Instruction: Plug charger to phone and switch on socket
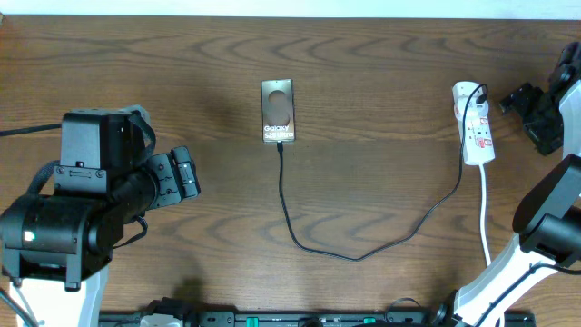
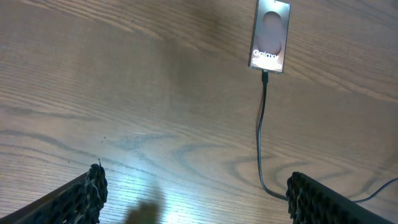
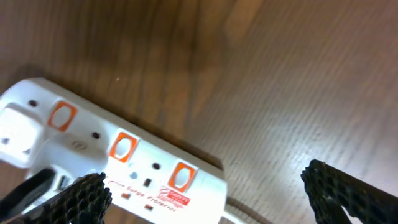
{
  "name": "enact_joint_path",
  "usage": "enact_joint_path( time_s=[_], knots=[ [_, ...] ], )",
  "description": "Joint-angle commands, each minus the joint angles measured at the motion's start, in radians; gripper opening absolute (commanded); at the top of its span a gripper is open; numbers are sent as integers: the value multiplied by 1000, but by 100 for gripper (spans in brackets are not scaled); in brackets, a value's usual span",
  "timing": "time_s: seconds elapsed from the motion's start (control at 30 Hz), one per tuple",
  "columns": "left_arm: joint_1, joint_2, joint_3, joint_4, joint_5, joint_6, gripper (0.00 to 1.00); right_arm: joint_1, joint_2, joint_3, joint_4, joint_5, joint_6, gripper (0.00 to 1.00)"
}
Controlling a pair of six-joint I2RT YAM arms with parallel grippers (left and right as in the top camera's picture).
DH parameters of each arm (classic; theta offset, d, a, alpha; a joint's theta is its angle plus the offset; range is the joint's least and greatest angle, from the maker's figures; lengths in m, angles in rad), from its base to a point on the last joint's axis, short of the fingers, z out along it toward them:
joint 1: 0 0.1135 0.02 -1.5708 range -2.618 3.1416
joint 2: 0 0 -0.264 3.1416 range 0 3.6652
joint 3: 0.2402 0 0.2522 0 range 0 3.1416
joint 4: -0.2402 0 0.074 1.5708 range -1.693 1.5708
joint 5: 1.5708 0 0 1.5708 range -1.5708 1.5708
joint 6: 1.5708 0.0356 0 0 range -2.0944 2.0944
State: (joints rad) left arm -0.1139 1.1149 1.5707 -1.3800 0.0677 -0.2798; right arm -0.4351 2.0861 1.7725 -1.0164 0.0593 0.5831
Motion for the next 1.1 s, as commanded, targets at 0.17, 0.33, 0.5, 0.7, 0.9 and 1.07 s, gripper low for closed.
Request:
enact_joint_path(
  time_s=[0.17, 0.33, 0.5, 0.7, 0.9, 1.07],
  knots=[
    [0, 2, 4, 0, -17, 17, 91, -12, 29, 12, 37, -36, -11, 99],
    [0, 2, 4, 0, -17, 17, 91, -20, 45, 11, 37, -35, -11, 99],
    [0, 2, 4, 0, -17, 17, 92, -31, 53, 5, 35, -32, 32, 99],
    [0, 2, 4, 0, -17, 17, 91, -32, 59, -4, 37, -32, 52, 99],
    [0, 2, 4, 0, -17, 17, 92, -28, 60, -42, 66, -32, 52, 99],
    [0, 2, 4, 0, -17, 17, 91, -28, 60, -116, 139, -38, 76, 99]
  ],
)
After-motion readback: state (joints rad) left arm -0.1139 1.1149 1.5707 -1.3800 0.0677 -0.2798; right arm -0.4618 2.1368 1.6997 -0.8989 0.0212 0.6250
